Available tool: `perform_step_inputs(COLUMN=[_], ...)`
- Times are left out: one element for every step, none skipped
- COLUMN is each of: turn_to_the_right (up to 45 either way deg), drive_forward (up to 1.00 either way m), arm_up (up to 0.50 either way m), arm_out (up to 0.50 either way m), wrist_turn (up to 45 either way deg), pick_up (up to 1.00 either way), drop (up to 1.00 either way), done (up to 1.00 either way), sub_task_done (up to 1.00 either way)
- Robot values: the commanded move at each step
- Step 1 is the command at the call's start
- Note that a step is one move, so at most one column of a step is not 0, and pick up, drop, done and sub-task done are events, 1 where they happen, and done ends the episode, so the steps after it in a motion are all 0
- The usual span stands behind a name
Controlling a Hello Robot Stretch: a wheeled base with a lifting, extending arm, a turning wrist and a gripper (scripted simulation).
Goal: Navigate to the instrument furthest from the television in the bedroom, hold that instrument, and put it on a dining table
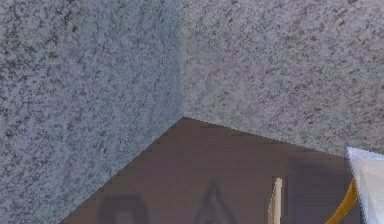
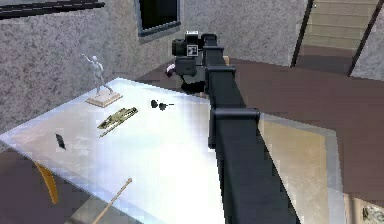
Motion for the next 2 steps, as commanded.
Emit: perform_step_inputs(turn_to_the_right=[0.0,0.0], drive_forward=[0.0,0.0], arm_up=[-0.1,-0.32], arm_out=[0.0,0.0], wrist_turn=[0.0,0.0], pick_up=[0.0,0.0], drop=[0.0,0.0], done=[0.0,0.0], sub_task_done=[0.0,0.0])
